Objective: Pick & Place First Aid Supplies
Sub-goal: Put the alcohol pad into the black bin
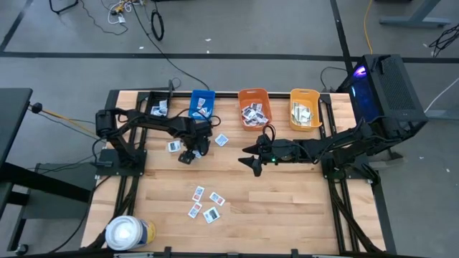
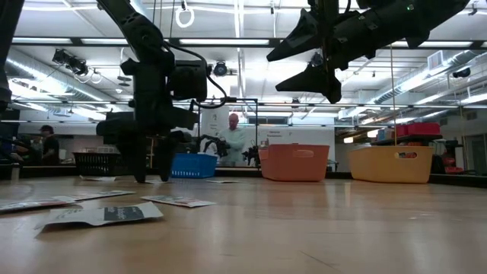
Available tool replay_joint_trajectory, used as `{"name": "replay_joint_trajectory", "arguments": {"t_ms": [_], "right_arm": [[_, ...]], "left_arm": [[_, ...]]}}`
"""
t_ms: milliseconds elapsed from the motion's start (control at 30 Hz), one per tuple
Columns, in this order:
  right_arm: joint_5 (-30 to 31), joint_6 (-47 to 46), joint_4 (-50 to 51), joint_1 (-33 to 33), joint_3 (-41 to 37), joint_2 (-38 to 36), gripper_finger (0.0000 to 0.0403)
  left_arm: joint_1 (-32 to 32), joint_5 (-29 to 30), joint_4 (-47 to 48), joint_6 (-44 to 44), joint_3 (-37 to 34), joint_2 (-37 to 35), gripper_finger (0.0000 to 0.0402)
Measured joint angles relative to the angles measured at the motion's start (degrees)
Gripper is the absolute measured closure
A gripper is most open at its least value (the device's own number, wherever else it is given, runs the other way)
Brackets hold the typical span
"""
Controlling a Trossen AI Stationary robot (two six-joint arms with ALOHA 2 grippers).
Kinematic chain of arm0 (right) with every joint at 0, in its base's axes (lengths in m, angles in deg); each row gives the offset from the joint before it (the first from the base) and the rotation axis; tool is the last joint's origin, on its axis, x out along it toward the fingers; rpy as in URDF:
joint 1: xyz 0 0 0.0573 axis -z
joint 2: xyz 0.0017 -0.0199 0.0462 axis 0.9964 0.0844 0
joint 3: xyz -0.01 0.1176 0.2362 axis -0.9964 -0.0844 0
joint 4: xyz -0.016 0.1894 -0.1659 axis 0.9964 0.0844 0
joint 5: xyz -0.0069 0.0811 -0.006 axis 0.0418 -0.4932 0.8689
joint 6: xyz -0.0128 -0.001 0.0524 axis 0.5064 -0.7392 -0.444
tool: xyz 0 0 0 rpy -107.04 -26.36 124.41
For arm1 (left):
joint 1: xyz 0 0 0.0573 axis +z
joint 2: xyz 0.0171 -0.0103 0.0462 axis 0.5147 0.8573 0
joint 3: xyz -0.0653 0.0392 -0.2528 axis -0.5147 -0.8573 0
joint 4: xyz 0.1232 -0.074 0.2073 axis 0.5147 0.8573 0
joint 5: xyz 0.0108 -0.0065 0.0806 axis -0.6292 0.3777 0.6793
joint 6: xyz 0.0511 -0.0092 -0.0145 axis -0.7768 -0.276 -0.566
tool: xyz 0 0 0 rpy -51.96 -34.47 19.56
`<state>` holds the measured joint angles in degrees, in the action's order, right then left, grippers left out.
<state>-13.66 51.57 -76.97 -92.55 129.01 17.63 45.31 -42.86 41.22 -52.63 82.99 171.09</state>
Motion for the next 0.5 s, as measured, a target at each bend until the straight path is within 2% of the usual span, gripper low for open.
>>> {"name": "replay_joint_trajectory", "arguments": {"t_ms": [500], "right_arm": [[0.0,0.0,0.0,0.0,0.0,0.0,0.0124]], "left_arm": [[-1.4,-0.2,0.4,0.0,-0.1,0.0,0.0211]]}}
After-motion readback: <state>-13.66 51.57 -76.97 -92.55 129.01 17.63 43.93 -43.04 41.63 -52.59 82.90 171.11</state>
